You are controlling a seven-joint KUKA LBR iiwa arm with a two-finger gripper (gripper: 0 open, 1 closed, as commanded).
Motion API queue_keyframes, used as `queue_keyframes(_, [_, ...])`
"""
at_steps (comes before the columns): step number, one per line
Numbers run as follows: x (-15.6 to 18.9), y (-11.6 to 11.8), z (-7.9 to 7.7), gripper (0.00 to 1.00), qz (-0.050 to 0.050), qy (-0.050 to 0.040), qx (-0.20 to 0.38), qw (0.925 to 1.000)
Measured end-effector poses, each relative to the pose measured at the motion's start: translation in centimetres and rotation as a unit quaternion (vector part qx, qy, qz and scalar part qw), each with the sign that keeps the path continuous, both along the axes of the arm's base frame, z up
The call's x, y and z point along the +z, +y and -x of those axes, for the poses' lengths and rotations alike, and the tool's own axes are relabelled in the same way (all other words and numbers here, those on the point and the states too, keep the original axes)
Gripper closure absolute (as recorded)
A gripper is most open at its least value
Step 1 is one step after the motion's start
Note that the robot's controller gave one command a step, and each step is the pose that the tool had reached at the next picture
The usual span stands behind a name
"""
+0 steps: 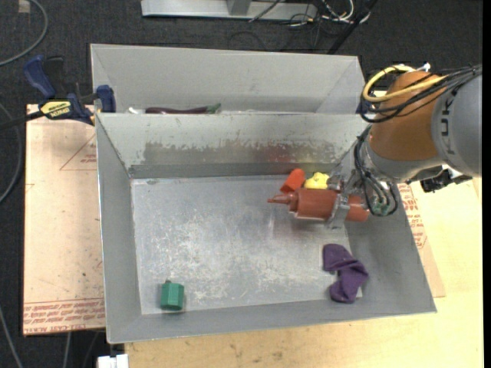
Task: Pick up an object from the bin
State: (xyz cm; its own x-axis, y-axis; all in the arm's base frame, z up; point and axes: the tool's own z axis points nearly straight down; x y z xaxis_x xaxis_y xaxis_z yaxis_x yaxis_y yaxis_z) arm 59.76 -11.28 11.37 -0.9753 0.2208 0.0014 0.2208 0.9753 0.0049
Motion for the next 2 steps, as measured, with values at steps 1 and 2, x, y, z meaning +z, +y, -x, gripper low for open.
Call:
queue_keyframes(1, [5.6, 0.0, -0.9, 1.00, 0.001, -0.0033, 0.030, 0.9995])
queue_keyframes(2, [11.4, 0.2, 0.0, 1.00, 0.000, -0.0015, 0.032, 0.9995])
